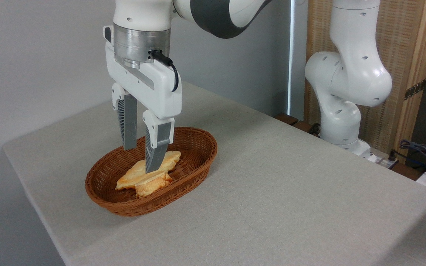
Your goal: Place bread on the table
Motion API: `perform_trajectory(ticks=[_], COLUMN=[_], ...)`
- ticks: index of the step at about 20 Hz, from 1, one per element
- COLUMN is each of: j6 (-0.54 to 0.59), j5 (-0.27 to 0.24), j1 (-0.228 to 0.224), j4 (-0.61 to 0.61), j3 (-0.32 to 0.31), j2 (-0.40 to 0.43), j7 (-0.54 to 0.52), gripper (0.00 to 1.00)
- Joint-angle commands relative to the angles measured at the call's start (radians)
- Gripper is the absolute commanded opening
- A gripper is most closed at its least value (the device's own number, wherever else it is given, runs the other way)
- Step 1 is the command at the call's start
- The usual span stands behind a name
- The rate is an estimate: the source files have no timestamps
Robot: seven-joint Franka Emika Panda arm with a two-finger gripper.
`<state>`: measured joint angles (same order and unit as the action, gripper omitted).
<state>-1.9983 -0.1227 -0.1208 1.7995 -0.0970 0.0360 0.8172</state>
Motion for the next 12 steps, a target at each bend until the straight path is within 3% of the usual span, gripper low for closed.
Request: perform_trajectory(ticks=[1, 7, 12], j6=[0.027, 0.072, 0.072], j5=[-0.011, -0.011, -0.009], j1=[0.000, -0.008, -0.088], j4=[-0.009, 0.000, 0.046], j3=[-0.004, 0.000, 0.007], j2=[0.001, 0.002, -0.008], j7=[-0.004, 0.008, 0.028], gripper=[1.00, 1.00, 1.00])
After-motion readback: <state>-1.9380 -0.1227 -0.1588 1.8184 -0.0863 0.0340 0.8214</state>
